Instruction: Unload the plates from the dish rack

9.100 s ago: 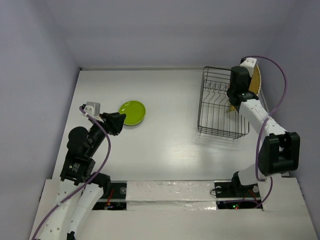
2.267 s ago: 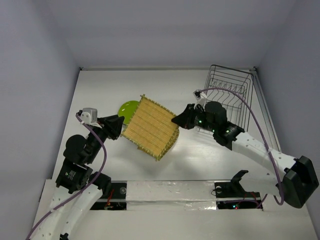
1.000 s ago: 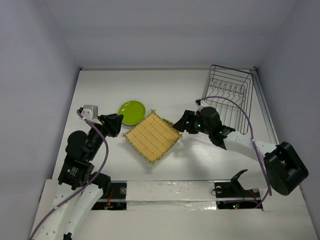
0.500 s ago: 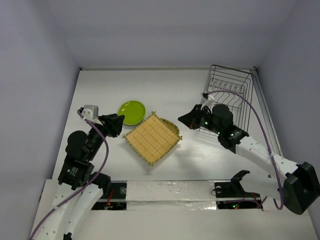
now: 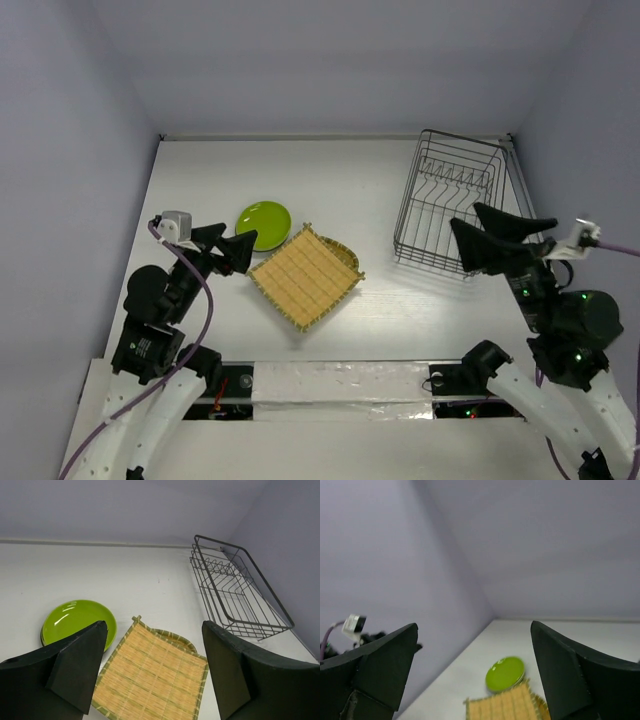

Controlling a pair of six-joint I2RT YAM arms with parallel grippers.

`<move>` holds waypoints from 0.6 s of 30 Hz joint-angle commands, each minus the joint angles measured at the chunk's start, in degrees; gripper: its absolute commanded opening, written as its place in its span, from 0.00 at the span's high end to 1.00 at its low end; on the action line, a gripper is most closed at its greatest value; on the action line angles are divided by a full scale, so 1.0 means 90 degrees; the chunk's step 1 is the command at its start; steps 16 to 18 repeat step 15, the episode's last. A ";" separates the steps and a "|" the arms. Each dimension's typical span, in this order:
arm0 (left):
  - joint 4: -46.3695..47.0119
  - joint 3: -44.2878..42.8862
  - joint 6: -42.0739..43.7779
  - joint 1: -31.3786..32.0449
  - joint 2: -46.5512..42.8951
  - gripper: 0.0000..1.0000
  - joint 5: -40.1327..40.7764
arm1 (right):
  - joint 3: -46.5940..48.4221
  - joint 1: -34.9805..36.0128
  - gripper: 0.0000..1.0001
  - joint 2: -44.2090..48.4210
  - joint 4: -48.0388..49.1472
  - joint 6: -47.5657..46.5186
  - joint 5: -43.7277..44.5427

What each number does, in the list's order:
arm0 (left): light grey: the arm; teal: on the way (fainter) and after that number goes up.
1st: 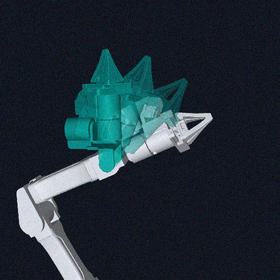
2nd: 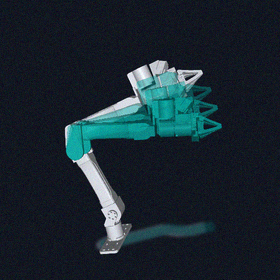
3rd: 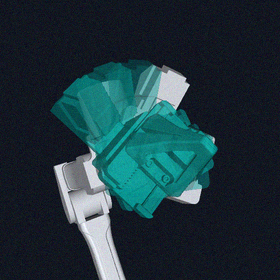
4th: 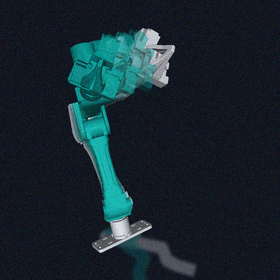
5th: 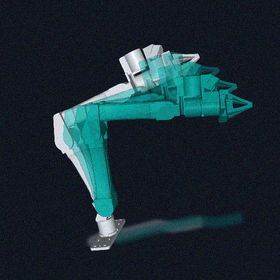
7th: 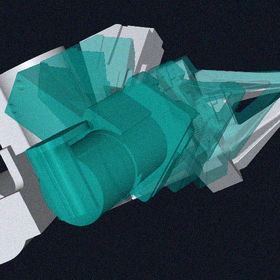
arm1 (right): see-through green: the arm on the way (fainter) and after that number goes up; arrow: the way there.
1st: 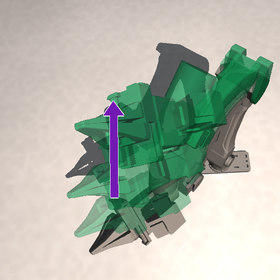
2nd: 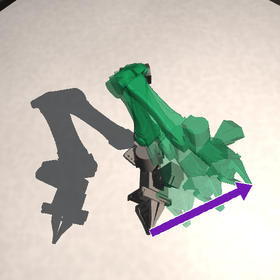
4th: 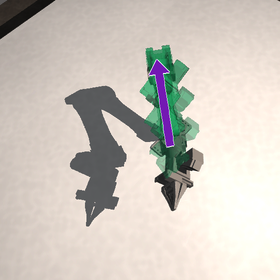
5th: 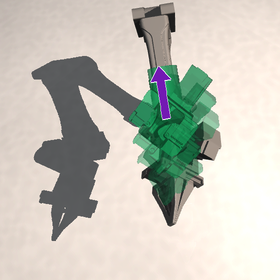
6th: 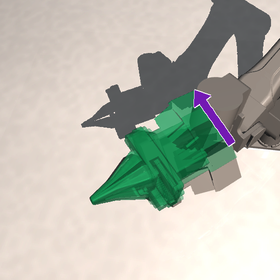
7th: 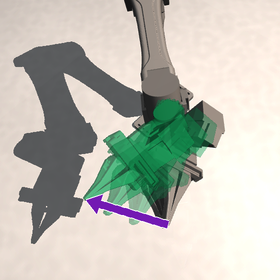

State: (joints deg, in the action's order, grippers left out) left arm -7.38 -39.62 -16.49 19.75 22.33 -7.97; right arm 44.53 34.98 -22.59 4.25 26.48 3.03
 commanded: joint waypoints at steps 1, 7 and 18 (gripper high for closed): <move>0.0400 -0.0354 -0.0101 -0.0036 -0.0030 0.26 0.0143 | 0.0159 0.0049 0.00 0.0505 -0.0735 -0.0344 0.1594; 0.0683 -0.0842 -0.0199 -0.0036 0.0048 0.21 0.0231 | -0.0143 0.0049 0.01 0.1123 -0.0560 -0.0462 0.1890; 0.0926 -0.0804 -0.0345 -0.0036 0.0341 0.19 0.0270 | -0.0104 0.0049 0.01 0.0577 -0.0765 -0.0491 0.1627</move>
